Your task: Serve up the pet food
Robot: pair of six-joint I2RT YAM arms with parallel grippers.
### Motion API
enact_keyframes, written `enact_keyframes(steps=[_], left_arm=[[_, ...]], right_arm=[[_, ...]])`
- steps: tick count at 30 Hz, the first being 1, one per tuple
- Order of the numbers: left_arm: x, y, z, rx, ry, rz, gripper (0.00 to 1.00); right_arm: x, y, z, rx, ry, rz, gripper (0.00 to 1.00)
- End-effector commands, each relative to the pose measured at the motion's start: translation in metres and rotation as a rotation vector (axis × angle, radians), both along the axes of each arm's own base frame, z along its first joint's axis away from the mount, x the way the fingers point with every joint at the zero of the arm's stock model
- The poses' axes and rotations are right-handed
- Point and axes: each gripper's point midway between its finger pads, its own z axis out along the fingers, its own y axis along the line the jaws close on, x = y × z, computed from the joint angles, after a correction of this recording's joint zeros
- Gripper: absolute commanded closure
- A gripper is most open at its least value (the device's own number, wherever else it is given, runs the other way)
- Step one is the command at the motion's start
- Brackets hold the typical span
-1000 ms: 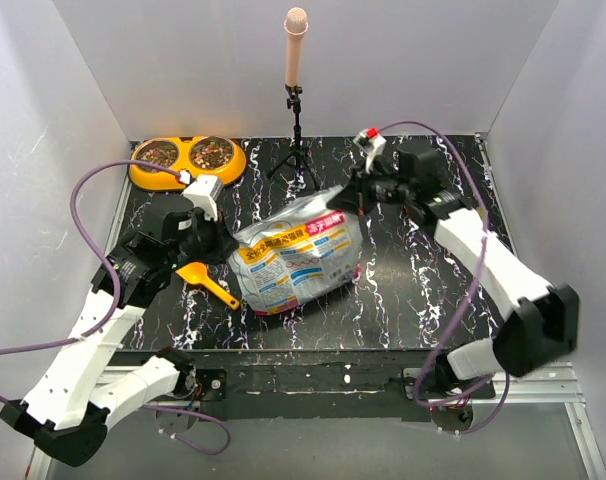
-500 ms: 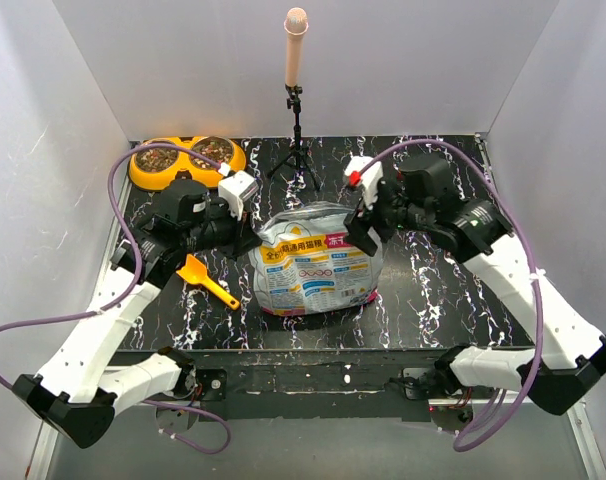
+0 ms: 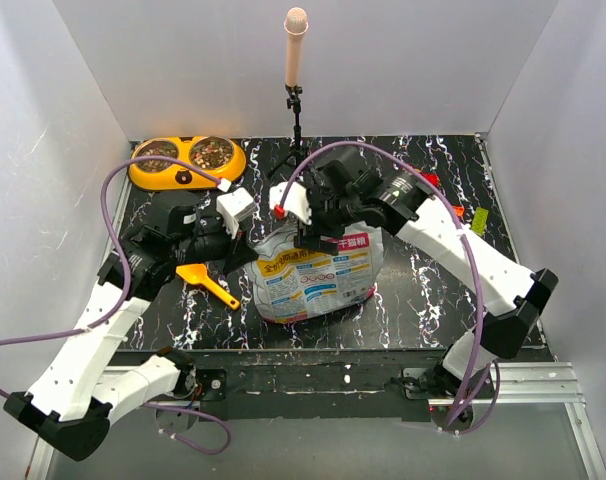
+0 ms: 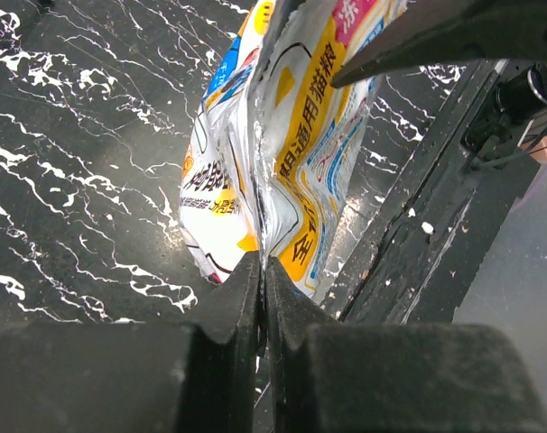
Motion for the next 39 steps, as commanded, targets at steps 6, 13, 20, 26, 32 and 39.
enact_keyframes(steps=[6, 13, 20, 26, 32, 39], left_arm=[[-0.011, 0.007, 0.017, -0.034, -0.140, -0.032, 1.00], [-0.020, 0.008, 0.006, -0.057, -0.109, -0.026, 1.00], [-0.022, -0.006, 0.011, -0.110, -0.038, -0.066, 0.53], [-0.007, -0.021, 0.017, -0.164, 0.013, -0.026, 0.02], [0.001, -0.045, 0.017, -0.153, 0.016, -0.086, 0.30], [-0.014, -0.066, 0.020, -0.170, 0.008, -0.161, 0.26]], right_arm=[[-0.031, -0.020, -0.036, -0.137, -0.106, 0.075, 0.30], [-0.003, -0.036, -0.013, -0.101, -0.370, -0.050, 0.75], [-0.021, -0.035, 0.000, -0.106, -0.260, 0.026, 0.98], [-0.036, -0.032, 0.004, -0.083, -0.114, 0.075, 0.99], [-0.049, -0.042, 0.005, -0.076, 0.033, 0.128, 0.99], [-0.050, -0.049, 0.007, -0.057, 0.063, 0.122, 0.99]])
